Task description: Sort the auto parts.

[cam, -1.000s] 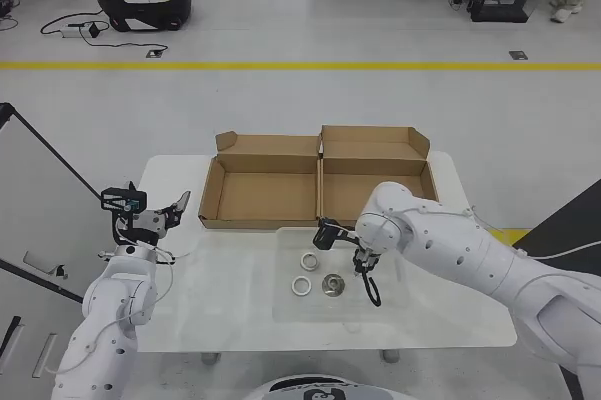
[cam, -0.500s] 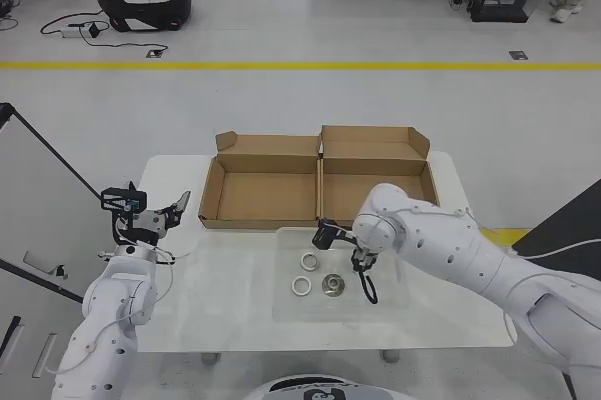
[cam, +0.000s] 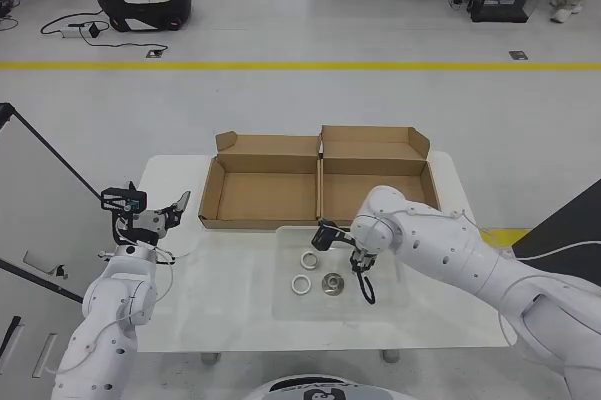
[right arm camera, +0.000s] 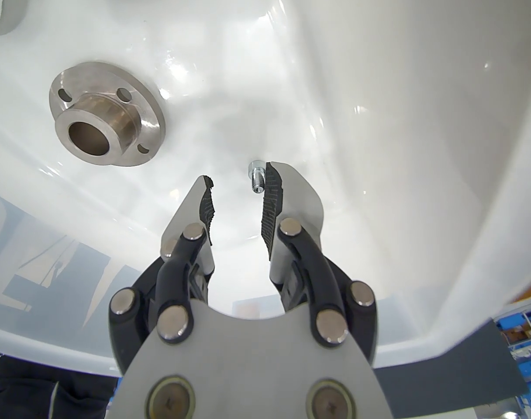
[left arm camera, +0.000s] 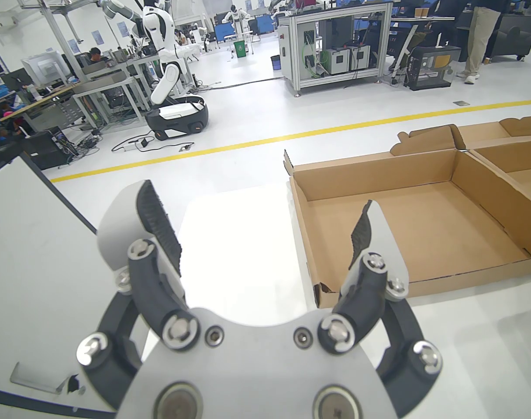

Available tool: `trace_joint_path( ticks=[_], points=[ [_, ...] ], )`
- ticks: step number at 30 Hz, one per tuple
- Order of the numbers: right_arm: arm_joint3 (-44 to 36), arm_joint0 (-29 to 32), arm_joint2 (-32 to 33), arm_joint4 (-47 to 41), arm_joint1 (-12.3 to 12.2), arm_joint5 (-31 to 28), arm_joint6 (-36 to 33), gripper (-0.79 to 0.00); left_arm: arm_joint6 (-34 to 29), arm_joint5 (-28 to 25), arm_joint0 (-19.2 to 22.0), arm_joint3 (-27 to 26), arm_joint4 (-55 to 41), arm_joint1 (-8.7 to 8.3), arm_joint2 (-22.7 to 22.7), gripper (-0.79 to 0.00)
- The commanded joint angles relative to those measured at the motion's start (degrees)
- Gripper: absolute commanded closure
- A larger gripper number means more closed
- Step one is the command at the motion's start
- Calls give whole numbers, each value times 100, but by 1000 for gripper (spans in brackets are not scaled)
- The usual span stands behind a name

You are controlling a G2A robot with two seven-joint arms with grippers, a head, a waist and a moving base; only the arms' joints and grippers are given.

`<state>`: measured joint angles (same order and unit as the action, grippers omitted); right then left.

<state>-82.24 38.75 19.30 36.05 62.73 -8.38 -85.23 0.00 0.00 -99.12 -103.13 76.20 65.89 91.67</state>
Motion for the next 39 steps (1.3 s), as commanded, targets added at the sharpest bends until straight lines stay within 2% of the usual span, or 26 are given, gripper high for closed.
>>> trace_joint_path(
  ticks=[1,19,39],
  points=[
    [6,14,18,15,1,-9,1,-203,0,0,0,0,0,0,0,-785],
    [-85,119,178,205,33,-32,-62,-160,0,0,0,0,0,0,0,-785],
    [27,223,260,450,129,-138,52,-160,0,0,0,0,0,0,0,-785]
  ],
)
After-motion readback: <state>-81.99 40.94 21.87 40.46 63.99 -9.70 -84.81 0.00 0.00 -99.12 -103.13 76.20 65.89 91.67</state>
